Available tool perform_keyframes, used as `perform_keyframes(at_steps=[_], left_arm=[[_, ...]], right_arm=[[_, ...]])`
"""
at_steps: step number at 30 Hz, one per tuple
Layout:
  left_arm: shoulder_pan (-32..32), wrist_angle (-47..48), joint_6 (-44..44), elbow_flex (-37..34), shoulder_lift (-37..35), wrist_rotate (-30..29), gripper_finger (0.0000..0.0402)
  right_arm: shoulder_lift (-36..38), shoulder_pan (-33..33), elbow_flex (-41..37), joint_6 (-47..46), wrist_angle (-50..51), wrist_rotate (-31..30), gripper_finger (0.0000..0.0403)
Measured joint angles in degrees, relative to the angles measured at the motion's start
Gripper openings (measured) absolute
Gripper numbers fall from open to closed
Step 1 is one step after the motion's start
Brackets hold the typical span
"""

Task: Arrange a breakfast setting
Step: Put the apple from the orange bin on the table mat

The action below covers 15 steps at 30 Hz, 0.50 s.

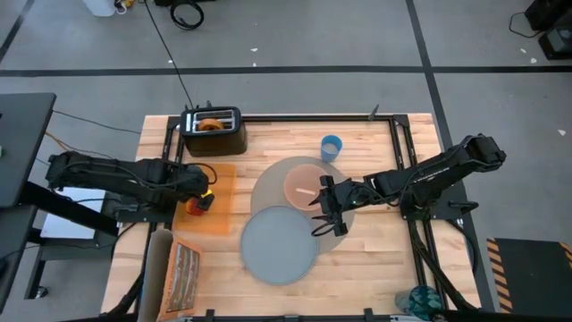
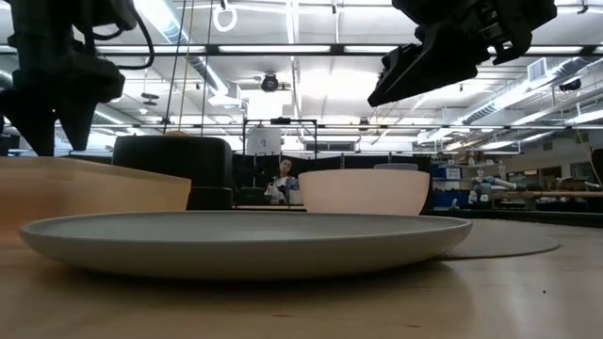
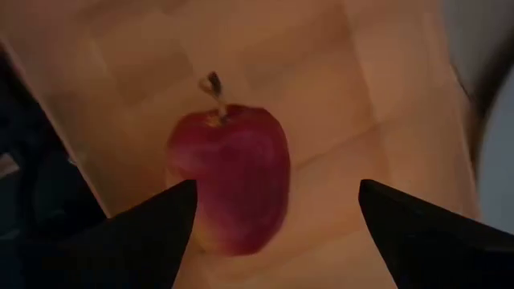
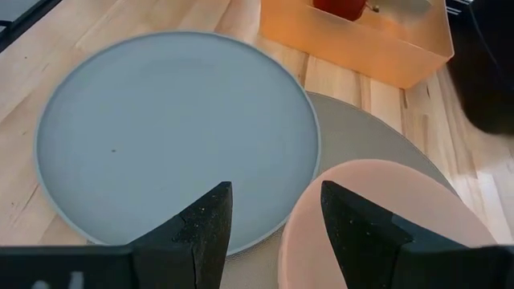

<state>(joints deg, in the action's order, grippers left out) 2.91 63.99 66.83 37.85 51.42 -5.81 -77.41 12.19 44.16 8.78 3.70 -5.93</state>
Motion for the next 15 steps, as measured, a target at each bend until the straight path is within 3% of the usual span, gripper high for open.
perform_keyframes(at_steps=[15], left_arm=[[-3.5, 0.2, 0.9, 0.0, 15.2, 2.1, 0.0355]], right_arm=[[0.0, 0.0, 0.0, -0.2, 0.0, 0.0, 0.0199]])
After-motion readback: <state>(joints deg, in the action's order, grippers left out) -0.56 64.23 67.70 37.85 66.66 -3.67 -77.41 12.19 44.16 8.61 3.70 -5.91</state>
